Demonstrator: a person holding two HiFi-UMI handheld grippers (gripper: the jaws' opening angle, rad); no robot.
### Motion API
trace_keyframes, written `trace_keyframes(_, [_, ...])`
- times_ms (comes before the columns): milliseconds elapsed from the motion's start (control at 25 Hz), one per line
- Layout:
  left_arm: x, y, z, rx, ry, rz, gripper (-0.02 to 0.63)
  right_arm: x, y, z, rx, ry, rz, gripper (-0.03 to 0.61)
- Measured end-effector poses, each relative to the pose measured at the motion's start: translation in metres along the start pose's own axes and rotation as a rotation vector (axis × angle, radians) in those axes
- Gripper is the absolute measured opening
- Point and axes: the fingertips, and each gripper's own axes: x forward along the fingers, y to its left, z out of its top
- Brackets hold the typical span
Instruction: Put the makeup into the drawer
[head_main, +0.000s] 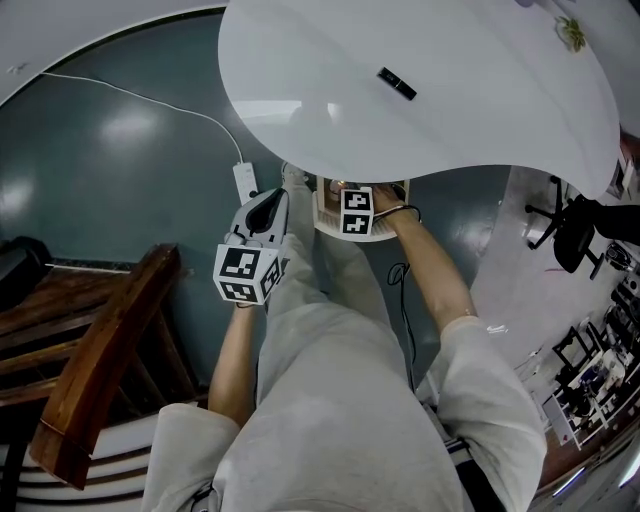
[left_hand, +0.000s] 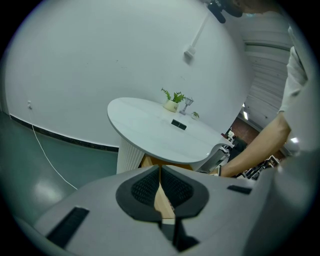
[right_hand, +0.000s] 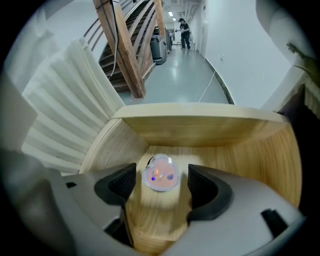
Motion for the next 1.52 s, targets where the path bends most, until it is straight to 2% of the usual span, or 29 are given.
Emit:
trace_keyframes(160, [-0.002, -0.007, 0.006, 0.009, -0.011, -0.008, 0.017, -0.021, -0.004, 0.004, -0.034, -0.034, -0.072, 0.339])
trace_keyframes(440, [-0.002, -0.024, 0.016, 0.024, -0.034, -0.020, 0.017, -0.050, 0.003, 0.002, -0.096, -0.061, -0.135, 0.304])
trace_keyframes(760, [-0.009, -0.031, 0.031, 0.047, -0.069, -0.013, 0.017, -0.091, 0.017, 0.012, -0.112, -0.128, -0.206, 0.261])
trace_keyframes(880, [-0.012, -0.033, 0.040, 0.056, -0.083, -0.013, 0.017, -0.117, 0.020, 0.017, -0.076, -0.177, -0.243, 0.250])
trace_keyframes(1080, [-0.016, -0.039, 0.047, 0.072, -0.098, -0.019, 0.017, -0.171, 0.014, 0.029, 0.074, -0.296, -0.315, 0.241])
trace_keyframes(1360, [-0.016, -0.054, 0.055, 0.092, -0.116, -0.036, 0.017, -0.264, -0.038, 0.032, 0.517, -0.610, -0.382, 0.208])
trace_keyframes(1520, [-0.016, -0.059, 0.060, 0.100, -0.126, -0.039, 0.017, -0.300, -0.083, 0.014, 0.659, -0.709, -0.435, 0.201])
